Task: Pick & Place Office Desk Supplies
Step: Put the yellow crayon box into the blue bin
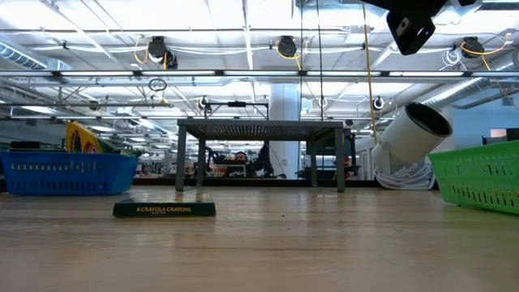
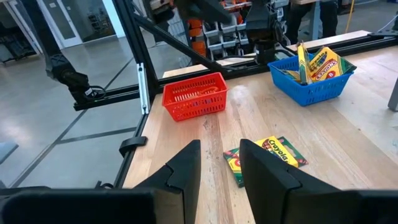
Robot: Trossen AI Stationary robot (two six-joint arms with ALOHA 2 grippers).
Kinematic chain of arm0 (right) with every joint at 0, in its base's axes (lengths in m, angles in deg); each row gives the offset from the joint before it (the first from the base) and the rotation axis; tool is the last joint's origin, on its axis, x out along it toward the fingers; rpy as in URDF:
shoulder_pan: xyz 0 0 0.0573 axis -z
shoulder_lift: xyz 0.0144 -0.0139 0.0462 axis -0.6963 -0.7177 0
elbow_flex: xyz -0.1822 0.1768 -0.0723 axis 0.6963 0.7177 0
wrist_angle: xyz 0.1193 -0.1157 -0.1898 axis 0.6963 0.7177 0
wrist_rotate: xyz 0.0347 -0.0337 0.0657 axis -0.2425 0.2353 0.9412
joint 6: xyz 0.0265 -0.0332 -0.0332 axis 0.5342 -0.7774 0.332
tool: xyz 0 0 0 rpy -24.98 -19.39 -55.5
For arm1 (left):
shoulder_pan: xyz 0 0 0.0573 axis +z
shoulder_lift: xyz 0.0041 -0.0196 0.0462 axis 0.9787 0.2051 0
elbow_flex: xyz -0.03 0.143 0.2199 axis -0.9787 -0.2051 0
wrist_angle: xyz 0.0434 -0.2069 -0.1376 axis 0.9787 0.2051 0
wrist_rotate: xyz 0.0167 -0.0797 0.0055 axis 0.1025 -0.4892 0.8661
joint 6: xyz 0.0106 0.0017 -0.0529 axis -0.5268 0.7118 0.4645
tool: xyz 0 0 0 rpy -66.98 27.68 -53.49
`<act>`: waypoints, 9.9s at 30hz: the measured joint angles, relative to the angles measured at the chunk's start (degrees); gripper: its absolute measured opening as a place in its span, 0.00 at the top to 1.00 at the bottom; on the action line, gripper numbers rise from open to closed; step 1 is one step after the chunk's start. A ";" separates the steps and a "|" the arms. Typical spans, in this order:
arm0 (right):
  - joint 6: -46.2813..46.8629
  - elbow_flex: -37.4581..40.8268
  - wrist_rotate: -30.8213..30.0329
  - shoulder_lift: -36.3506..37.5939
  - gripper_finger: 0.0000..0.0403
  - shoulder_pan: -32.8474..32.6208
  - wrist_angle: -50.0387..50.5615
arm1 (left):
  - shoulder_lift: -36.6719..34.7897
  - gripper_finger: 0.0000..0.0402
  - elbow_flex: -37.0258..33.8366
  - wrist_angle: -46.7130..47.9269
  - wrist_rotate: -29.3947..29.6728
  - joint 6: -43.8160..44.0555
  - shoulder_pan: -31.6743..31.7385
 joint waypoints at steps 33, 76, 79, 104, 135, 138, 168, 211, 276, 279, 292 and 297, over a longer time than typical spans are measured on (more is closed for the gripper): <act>-19.47 0.07 -0.30 0.22 0.75 8.90 -4.22 | -44.01 0.47 -47.52 -43.36 -5.69 -19.20 6.96; -20.96 38.26 18.27 78.99 0.84 13.97 13.84 | -15.41 0.47 -21.06 -37.75 -14.07 -11.84 12.18; -20.96 39.06 18.27 78.52 0.84 13.97 13.68 | -9.87 0.47 -15.06 -31.64 -13.22 -9.72 12.73; -20.96 39.95 18.27 78.29 0.84 13.96 13.79 | 22.32 0.47 29.46 26.62 1.79 49.34 8.81; -20.94 39.99 18.27 78.29 0.84 13.94 13.77 | 52.55 0.47 64.94 55.08 -1.11 79.86 1.58; -20.95 39.99 18.27 78.29 0.84 13.94 13.79 | 52.36 0.47 62.45 55.44 -4.27 84.08 1.09; -20.96 39.99 18.27 78.29 0.84 13.94 13.81 | 52.44 0.46 54.59 52.00 -20.56 91.27 10.53; -20.96 39.99 18.27 78.29 0.84 13.96 13.79 | 52.33 0.00 43.64 48.53 -26.90 97.36 9.97; -20.94 39.99 18.27 78.31 0.84 13.94 13.78 | 55.10 0.00 41.46 43.11 -30.35 95.96 10.99; -20.95 39.99 18.27 78.31 0.84 13.94 13.77 | 55.15 0.01 41.46 43.11 -30.29 96.40 10.99; -20.94 39.99 18.27 78.31 0.84 13.96 13.79 | 55.26 0.01 41.69 41.86 -28.55 95.96 11.02; -20.95 39.99 18.27 78.31 0.84 13.94 13.79 | 55.28 0.01 41.85 41.77 -28.46 95.94 11.04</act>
